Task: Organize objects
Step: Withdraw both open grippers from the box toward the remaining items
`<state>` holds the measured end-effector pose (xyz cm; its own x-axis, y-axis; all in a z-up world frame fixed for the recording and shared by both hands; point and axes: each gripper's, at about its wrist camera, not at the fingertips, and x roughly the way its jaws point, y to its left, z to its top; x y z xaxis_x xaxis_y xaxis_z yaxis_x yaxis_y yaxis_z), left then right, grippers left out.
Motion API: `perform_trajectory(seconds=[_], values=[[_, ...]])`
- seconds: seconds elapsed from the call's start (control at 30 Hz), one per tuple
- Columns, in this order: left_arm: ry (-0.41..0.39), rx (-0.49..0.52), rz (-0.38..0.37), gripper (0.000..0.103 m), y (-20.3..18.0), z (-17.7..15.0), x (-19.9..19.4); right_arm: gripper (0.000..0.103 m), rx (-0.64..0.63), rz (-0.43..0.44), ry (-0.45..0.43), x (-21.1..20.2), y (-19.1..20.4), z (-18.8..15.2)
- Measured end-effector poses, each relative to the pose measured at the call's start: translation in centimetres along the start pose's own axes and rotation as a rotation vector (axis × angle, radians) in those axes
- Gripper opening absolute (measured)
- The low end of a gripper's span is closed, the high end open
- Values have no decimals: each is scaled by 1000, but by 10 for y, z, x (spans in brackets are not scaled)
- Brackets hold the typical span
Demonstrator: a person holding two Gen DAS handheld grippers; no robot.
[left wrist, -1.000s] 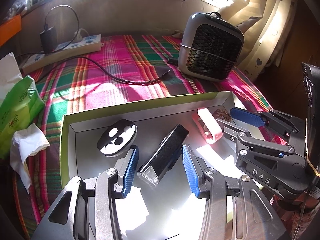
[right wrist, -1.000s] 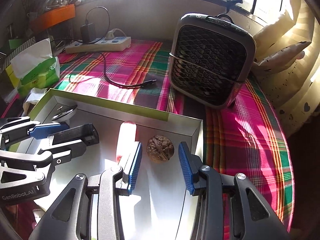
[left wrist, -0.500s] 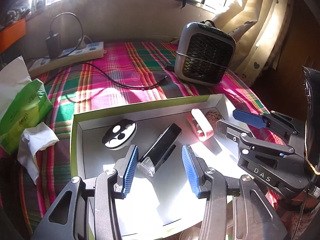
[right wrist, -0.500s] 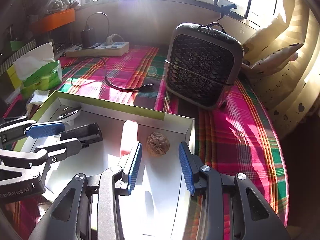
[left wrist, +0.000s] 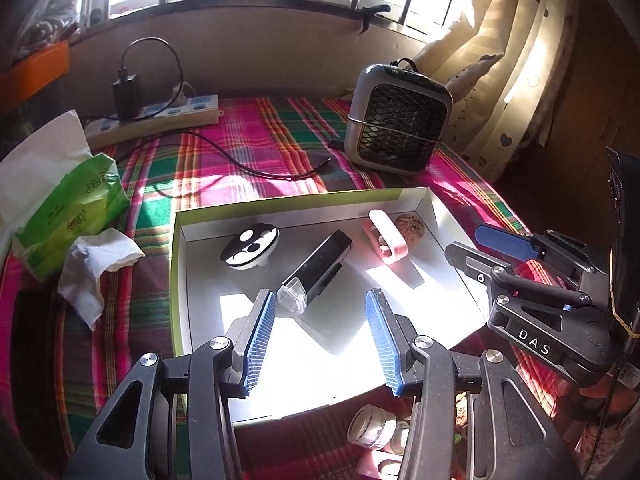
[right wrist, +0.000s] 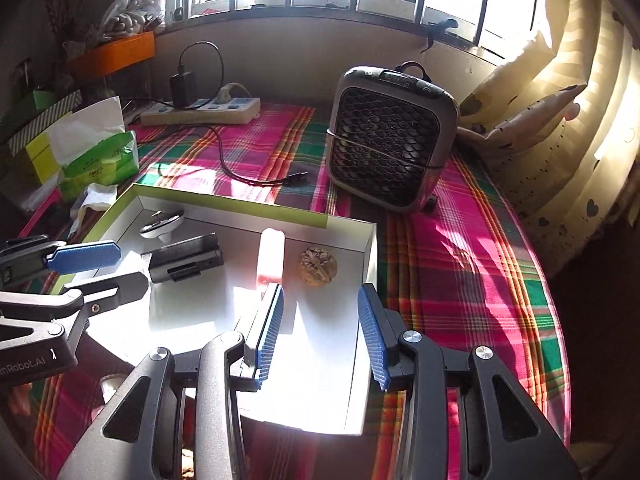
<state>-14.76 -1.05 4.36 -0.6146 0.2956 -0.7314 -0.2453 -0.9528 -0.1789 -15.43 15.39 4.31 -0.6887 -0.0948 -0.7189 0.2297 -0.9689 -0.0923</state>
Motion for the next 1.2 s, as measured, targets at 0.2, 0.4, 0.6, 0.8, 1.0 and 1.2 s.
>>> perform_trajectory(seconds=[0.2, 0.4, 0.6, 0.8, 1.0, 1.2], values=[[-36, -10, -1, 46, 1, -15, -23, 40, 14, 7, -20, -19, -1, -13], [-35, -18, 2, 46, 2, -35, -36, 40, 28, 13, -27, -34, 1, -28], [-43, -28, -11, 47, 0, -54, -51, 40, 32, 18, -36, -46, 3, -42], [-9, -42, -54, 50, -6, -70, -51, 40, 46, 34, -26, -52, 6, -59], [27, -46, -93, 51, -16, -84, -46, 40, 58, 48, -16, -56, 8, -75], [58, -38, -105, 51, -27, -93, -38, 44, 88, 53, -11, -59, 4, -87]])
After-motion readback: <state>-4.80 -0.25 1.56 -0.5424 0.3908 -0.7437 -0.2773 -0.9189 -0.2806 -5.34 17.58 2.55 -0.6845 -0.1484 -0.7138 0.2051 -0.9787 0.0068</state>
